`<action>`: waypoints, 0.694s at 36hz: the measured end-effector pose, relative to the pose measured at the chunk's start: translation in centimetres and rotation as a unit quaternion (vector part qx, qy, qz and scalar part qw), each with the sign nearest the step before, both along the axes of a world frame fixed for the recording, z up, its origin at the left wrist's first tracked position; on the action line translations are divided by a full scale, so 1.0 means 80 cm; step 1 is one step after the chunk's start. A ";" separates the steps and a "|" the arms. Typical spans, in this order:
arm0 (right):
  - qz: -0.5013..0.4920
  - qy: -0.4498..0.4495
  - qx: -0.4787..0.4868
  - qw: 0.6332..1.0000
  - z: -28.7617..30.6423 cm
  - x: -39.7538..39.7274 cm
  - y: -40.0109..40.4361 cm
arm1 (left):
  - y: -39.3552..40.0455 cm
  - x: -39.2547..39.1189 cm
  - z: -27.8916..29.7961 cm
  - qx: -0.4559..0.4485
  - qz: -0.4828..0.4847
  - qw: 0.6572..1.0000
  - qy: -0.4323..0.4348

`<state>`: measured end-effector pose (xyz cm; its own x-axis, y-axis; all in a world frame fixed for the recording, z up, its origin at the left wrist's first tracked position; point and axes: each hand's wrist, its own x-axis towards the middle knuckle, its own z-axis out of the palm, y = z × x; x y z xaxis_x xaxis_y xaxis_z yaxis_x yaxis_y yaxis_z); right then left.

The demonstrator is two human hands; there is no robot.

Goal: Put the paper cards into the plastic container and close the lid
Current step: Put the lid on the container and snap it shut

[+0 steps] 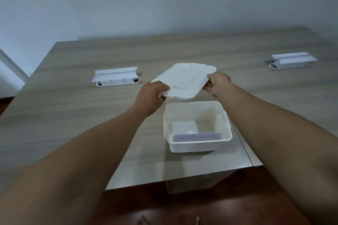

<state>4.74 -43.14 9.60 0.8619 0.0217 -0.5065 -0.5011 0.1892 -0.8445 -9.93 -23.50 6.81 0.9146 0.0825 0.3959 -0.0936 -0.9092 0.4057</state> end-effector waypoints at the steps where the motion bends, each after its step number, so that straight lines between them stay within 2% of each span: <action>1: 0.001 -0.003 0.010 1.000 0.001 -0.002 -0.011 | -0.016 0.005 0.003 -0.057 0.026 0.998 -0.014; 4: -0.005 -0.008 0.005 1.000 0.002 -0.005 -0.046 | -0.052 0.018 0.011 -0.175 0.097 0.980 -0.017; 8: 0.009 0.000 -0.055 0.998 -0.015 -0.001 -0.088 | -0.078 0.022 0.021 -0.268 0.112 0.957 0.001; 11: 0.071 0.009 -0.104 0.992 -0.031 -0.001 -0.113 | -0.086 0.019 0.028 -0.332 0.128 0.934 -0.011; 13: 0.114 -0.003 -0.104 0.988 -0.037 -0.002 -0.121 | -0.084 0.016 0.032 -0.372 0.139 0.917 -0.021; 16: 0.160 -0.032 -0.100 0.982 -0.041 -0.002 -0.130 | -0.082 0.006 0.028 -0.411 0.144 0.900 -0.003; 20: 0.156 -0.083 -0.140 0.974 -0.048 -0.004 -0.143 | -0.085 -0.008 0.002 -0.460 0.187 0.867 0.045; 25: 0.203 -0.096 -0.228 0.947 -0.069 -0.014 -0.158 | -0.099 -0.024 -0.049 -0.422 0.247 0.857 0.165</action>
